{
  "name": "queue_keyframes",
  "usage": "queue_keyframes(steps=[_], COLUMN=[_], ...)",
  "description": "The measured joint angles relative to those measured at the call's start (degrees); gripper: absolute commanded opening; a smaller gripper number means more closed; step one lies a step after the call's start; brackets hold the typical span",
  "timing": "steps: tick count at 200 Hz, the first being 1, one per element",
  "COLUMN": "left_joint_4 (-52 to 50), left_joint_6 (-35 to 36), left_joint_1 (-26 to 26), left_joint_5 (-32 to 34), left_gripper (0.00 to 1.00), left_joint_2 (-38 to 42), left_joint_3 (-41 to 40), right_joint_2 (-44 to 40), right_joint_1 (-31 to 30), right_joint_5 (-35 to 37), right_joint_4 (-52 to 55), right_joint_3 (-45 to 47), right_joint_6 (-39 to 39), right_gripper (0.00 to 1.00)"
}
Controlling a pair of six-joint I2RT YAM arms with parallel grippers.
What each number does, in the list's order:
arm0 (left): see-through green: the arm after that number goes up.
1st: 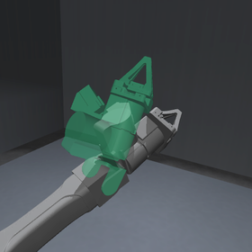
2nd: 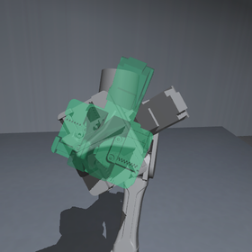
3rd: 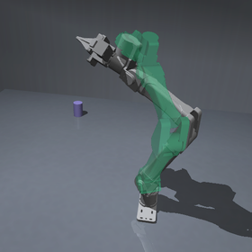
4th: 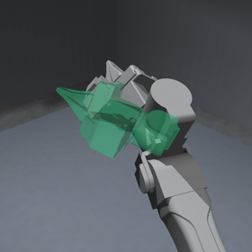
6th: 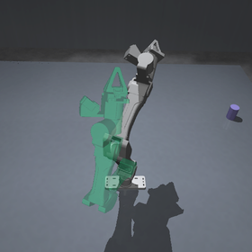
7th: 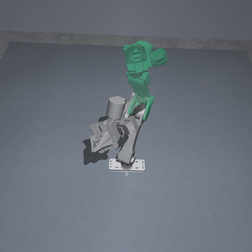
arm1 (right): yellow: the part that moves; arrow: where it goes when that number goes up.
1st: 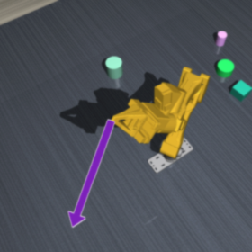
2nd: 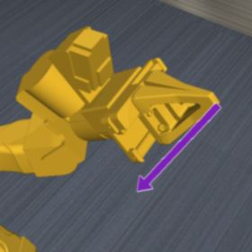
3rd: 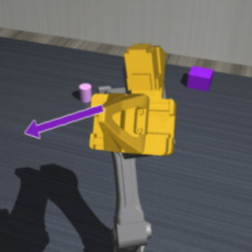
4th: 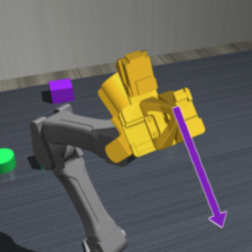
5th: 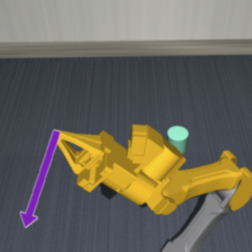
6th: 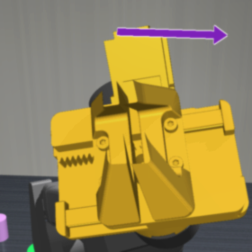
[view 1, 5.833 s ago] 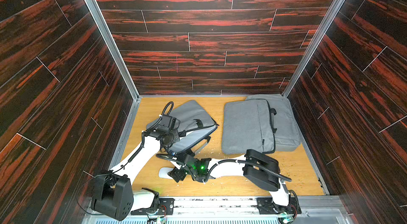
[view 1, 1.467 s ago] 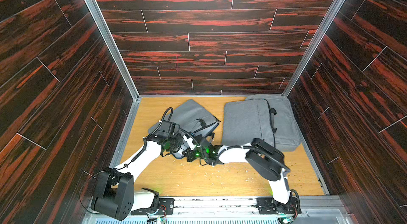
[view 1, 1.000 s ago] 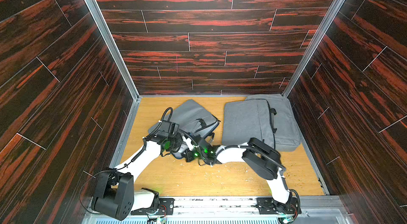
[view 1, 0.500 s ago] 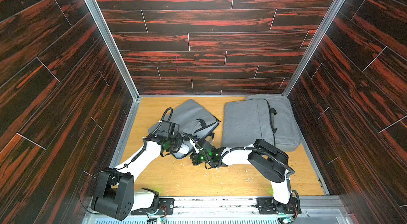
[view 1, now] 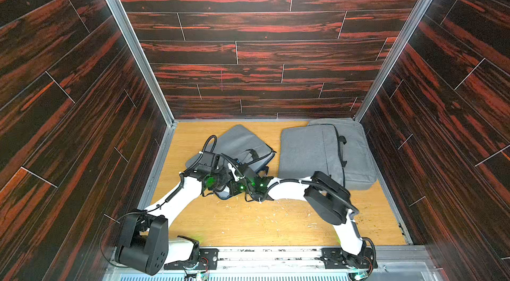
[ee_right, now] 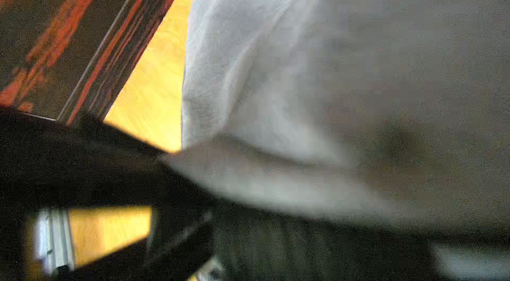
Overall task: Put the mouse into the laptop bag
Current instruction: Place the mouse in the zippered laptop bag.
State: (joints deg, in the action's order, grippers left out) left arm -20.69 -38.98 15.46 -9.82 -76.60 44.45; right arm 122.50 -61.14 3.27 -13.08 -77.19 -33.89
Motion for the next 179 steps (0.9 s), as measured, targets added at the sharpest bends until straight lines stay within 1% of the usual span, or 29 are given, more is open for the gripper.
queue_keyframes(steps=[23, 50, 72, 92, 134, 179], left_joint_4=[0.2, 0.2, 0.2, 0.2, 0.2, 0.2], left_joint_6=[0.0, 0.0, 0.0, 0.0, 0.0, 0.1], left_joint_1=[0.0, 0.0, 0.0, 0.0, 0.0, 0.0], left_joint_5=[-0.1, -0.2, -0.2, -0.2, -0.2, -0.2], left_gripper=[0.00, 0.00, 0.00, 0.00, 0.00, 0.00], left_joint_2=[-0.3, -0.3, -0.3, -0.3, -0.3, -0.3], left_joint_3=[-0.1, -0.1, -0.1, -0.1, -0.1, -0.1], right_joint_2=[-0.1, -3.3, -6.8, -8.1, -7.9, -4.3], right_joint_1=[0.0, 0.0, 0.0, 0.1, 0.5, 0.9], right_joint_5=[-0.3, 0.4, 1.7, 3.0, 3.9, 3.0], right_joint_4=[-1.0, -2.8, -1.3, 0.6, 2.4, 2.0], right_joint_3=[1.0, 6.6, 11.8, 13.5, 12.2, 3.6], right_joint_6=[-0.2, -0.2, -0.1, 0.0, 0.0, 0.0], right_gripper=[0.00, 0.00, 0.00, 0.00, 0.00, 0.00])
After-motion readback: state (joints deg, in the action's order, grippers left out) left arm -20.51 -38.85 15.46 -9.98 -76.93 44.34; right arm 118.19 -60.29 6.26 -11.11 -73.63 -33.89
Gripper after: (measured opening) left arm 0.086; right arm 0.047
